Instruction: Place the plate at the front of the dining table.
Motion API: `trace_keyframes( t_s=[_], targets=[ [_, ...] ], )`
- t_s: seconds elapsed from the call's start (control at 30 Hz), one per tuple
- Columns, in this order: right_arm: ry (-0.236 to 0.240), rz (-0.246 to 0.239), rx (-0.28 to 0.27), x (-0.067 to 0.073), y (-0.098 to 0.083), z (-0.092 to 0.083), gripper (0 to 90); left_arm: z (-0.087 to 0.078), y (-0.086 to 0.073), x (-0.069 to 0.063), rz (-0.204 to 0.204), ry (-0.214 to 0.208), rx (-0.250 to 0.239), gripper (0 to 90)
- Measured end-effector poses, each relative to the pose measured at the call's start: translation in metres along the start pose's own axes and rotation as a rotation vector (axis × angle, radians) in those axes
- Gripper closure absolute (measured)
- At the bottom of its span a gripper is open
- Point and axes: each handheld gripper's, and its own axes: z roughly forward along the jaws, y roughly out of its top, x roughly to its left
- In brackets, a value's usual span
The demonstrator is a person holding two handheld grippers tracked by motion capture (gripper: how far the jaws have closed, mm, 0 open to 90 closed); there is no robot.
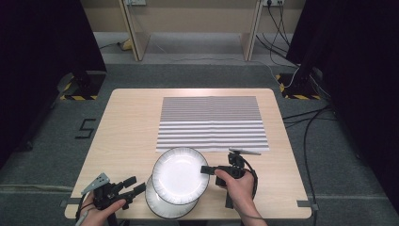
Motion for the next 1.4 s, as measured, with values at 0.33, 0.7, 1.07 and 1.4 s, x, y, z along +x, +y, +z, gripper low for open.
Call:
trace_keyframes(
  t_s=[0.33,0.7,1.07,1.4],
  targets=[
    [0.005,-0.007,-0.019,0.004,0.007,-0.007,78.4,0.000,0.000,0.000,0.002,-0.002,0.001,34.6],
    [0.001,-0.006,-0.037,0.002,0.011,-0.012,77.9,0.001,-0.001,0.000,0.000,-0.004,0.004,34.6],
    [0.000,-0.003,-0.052,0.002,0.017,-0.018,77.4,0.001,-0.001,0.000,0.000,-0.003,0.008,34.6],
    [0.000,0.003,-0.067,0.001,0.021,-0.023,77.0,0.001,-0.002,0.000,-0.001,-0.003,0.008,34.6]
  ],
)
